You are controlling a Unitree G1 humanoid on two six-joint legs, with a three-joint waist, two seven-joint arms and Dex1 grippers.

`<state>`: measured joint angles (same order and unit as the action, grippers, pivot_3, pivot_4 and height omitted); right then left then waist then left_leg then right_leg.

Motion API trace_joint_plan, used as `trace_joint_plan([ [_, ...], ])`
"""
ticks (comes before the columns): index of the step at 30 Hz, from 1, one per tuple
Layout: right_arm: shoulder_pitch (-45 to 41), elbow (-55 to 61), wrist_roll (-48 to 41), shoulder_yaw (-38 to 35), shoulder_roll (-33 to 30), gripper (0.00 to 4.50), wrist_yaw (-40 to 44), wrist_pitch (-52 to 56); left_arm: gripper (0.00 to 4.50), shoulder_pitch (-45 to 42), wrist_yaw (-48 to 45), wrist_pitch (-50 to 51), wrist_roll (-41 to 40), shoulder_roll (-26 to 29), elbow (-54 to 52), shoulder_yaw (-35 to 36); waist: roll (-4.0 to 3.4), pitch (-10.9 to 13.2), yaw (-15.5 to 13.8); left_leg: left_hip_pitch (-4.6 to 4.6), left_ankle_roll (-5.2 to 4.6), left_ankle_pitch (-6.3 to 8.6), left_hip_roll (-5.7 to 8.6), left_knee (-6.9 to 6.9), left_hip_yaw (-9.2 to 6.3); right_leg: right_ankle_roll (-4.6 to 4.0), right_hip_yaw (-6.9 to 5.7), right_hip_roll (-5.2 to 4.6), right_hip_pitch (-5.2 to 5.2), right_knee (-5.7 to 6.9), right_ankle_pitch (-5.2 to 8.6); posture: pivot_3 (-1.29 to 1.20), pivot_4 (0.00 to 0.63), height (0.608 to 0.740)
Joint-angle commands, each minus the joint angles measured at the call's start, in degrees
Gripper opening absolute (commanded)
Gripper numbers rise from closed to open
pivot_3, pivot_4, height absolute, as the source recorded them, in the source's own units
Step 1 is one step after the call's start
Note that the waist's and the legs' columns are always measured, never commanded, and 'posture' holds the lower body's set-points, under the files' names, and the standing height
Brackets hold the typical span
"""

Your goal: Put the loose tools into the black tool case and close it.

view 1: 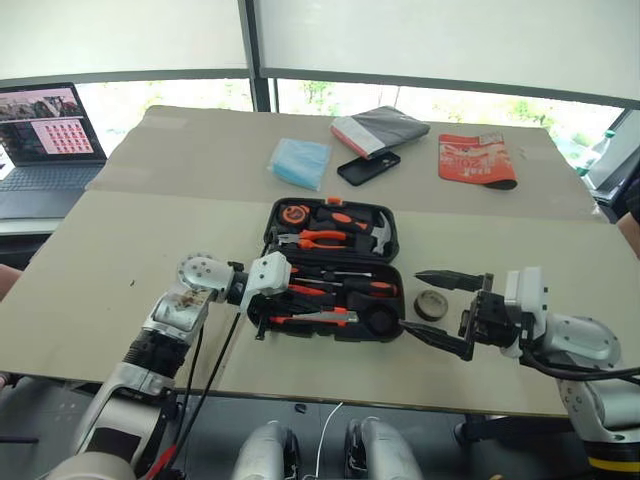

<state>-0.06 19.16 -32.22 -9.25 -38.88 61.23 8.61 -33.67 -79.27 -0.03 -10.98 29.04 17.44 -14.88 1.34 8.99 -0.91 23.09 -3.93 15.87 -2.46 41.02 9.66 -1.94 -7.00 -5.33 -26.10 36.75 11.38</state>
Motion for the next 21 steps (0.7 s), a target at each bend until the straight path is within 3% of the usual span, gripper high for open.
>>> trace_joint_plan([
  [1, 1.3, 2.2, -0.5, -1.5, -0.3, 4.5, 0.1, -1.3, 0.07, 0.5, 1.2, -1.9, 3.7, 0.3, 3.2, -1.8, 0.0, 0.0, 0.0, -0.02, 0.01, 0.0, 0.0, -0.01, 0.0, 0.0, 0.0, 0.0, 0.02, -0.01, 0.0, 0.0, 0.15, 0.74],
  [8, 2.9, 3.0, -1.1, -2.1, 0.1, 4.5, -0.4, -1.2, 0.07, 2.4, 3.0, -3.4, 7.8, 0.7, 5.5, -4.6, -0.13, -0.1, 0.1, -0.37, -0.16, 0.1, -0.03, -0.05, -0.01, 0.0, 0.03, -0.02, 0.34, 0.0, 0.01, 0.0, 0.15, 0.74],
  [14, 0.6, 3.9, -3.3, -3.4, 1.2, 4.5, -4.0, 0.9, 0.07, 5.1, 3.4, 1.5, 7.4, 0.8, 3.8, -5.7, -0.63, -0.5, 0.2, -0.99, -0.24, 0.2, -0.14, -0.28, -0.07, 0.03, -0.01, -0.22, 1.06, -0.52, 0.03, 0.0, 0.15, 0.74],
  [18, 1.1, 3.6, -4.0, -5.2, 0.2, 4.5, -4.4, 1.3, 0.07, 4.4, 4.6, 0.0, 4.5, -0.7, 3.0, -3.0, -0.73, -0.8, 0.2, -0.99, -0.28, 0.24, -0.14, -0.34, -0.07, 0.04, -0.01, -0.2, 1.07, -0.58, 0.02, 0.0, 0.15, 0.74],
  [21, 5.0, 3.3, -3.6, -9.1, -0.7, 4.5, -4.2, 0.6, 0.07, 3.1, 3.8, 2.8, -2.6, -1.2, 1.1, 3.0, -0.71, -0.8, -0.2, -0.88, -0.28, 0.24, -0.14, -0.34, -0.08, 0.05, -0.06, -0.22, 1.02, -0.6, 0.02, 0.0, 0.15, 0.74],
])
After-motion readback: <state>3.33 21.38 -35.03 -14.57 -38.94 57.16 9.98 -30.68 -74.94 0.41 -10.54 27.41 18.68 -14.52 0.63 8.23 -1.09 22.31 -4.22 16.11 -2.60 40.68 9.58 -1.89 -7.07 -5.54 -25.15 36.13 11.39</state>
